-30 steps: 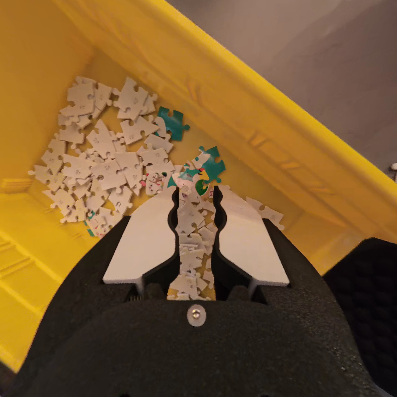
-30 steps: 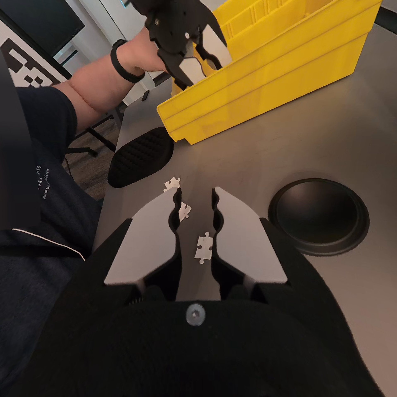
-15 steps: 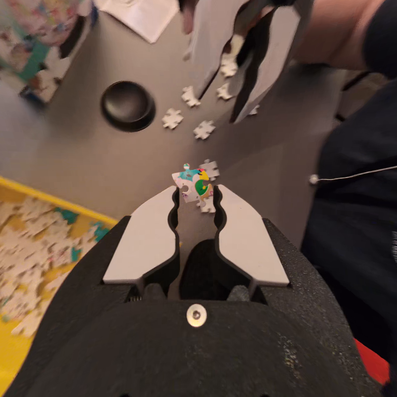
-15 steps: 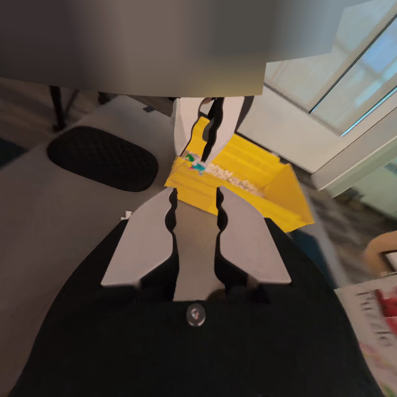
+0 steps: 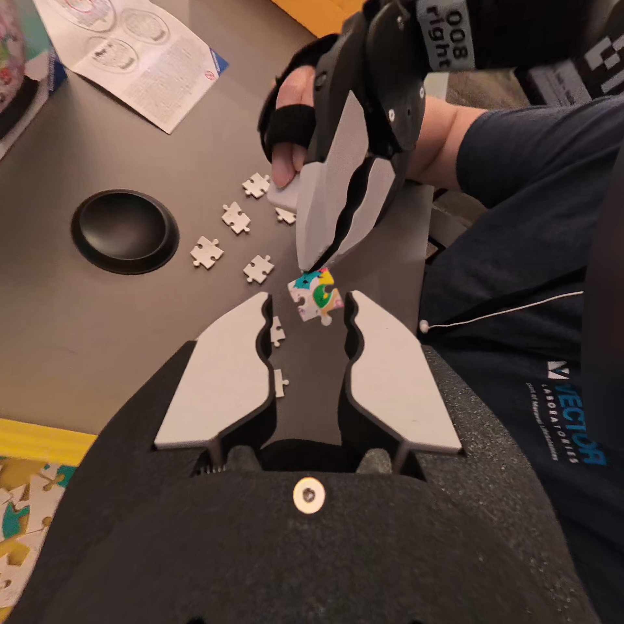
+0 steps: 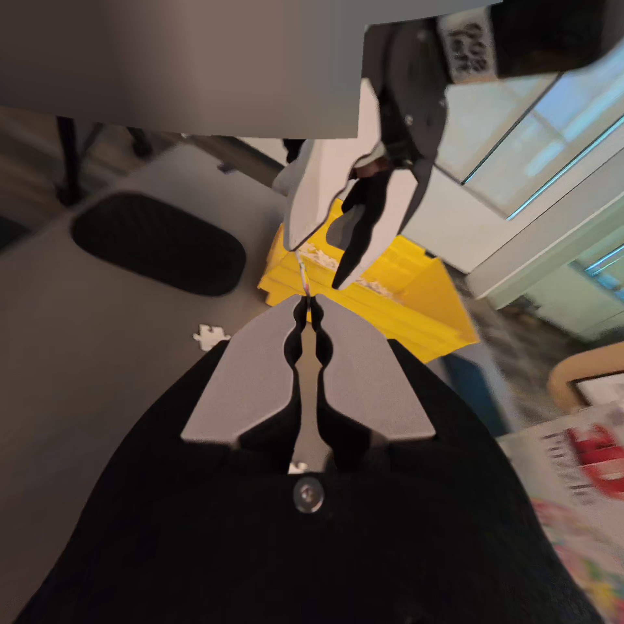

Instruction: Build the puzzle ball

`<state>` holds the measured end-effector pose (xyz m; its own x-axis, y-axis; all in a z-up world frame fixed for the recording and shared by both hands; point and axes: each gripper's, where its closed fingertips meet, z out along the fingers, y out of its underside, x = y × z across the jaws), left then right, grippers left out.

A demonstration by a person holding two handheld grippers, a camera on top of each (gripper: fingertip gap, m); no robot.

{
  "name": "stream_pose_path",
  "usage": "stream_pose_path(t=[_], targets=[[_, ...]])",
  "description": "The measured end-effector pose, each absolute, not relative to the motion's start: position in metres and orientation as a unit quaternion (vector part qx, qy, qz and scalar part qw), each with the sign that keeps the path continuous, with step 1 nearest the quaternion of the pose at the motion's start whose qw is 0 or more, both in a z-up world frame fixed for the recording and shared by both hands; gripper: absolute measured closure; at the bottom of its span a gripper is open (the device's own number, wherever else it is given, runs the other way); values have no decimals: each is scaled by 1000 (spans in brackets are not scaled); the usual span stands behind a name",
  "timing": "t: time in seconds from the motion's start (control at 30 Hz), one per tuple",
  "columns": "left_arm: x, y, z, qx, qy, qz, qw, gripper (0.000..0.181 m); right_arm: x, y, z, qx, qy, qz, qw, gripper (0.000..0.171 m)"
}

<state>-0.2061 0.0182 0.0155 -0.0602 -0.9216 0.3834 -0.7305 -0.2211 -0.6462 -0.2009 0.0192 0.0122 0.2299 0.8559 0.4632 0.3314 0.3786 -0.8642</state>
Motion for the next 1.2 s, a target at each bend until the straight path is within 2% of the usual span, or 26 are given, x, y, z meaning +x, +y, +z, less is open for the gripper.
stream_pose_path(t=[0.2, 0.4, 0.57, 0.8, 0.93, 1.03, 1.2], targets=[[-213, 44, 20, -678, 590, -407, 165, 136, -187, 43, 13, -633, -389, 505, 440, 169], [-210, 48, 7, -676, 604, -374, 197, 143, -179, 52, 6, -659, -260, 634, 310, 169], [-199, 49, -2, -682, 599, -372, 196, 152, -181, 54, 1, -664, -248, 638, 301, 169], [-191, 49, -12, -688, 576, -412, 159, 179, -183, 51, -3, -662, -305, 592, 344, 168], [-202, 54, -8, -697, 551, -432, 156, 179, -184, 48, -2, -659, -323, 581, 353, 155], [-240, 75, -12, -737, 532, -384, 162, 179, -177, 49, -4, -666, -330, 564, 360, 156], [-357, 132, -40, -855, 457, -204, 137, 179, -163, 56, -5, -676, -333, 545, 368, 156]])
